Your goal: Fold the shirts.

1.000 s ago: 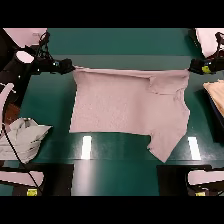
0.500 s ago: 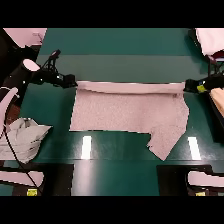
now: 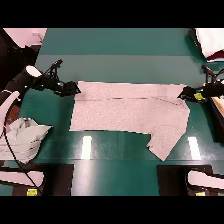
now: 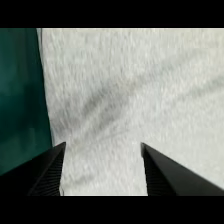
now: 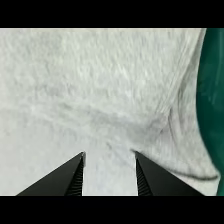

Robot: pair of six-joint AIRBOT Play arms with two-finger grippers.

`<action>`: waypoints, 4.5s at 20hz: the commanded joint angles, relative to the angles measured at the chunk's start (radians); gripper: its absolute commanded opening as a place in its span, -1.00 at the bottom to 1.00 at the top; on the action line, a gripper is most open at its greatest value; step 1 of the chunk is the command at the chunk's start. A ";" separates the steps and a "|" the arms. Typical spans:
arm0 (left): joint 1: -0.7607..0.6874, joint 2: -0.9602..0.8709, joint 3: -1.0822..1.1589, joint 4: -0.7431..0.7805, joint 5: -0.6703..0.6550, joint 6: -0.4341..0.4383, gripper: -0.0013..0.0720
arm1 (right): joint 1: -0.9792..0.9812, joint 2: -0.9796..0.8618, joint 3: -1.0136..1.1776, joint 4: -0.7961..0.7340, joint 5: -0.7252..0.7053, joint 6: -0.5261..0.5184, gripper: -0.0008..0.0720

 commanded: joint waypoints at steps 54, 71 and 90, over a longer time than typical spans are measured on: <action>0.134 0.462 -0.598 -0.157 -0.044 0.097 -0.90 | -0.382 0.373 -0.692 0.007 0.215 -0.056 0.23; 0.134 0.572 -0.598 0.050 -0.187 0.048 -0.91 | -0.153 0.500 -0.443 -0.106 0.322 -0.039 -0.94; 0.134 0.448 -0.438 -0.037 -0.001 -0.040 -0.91 | -0.129 0.389 -0.239 0.039 0.175 -0.074 -0.95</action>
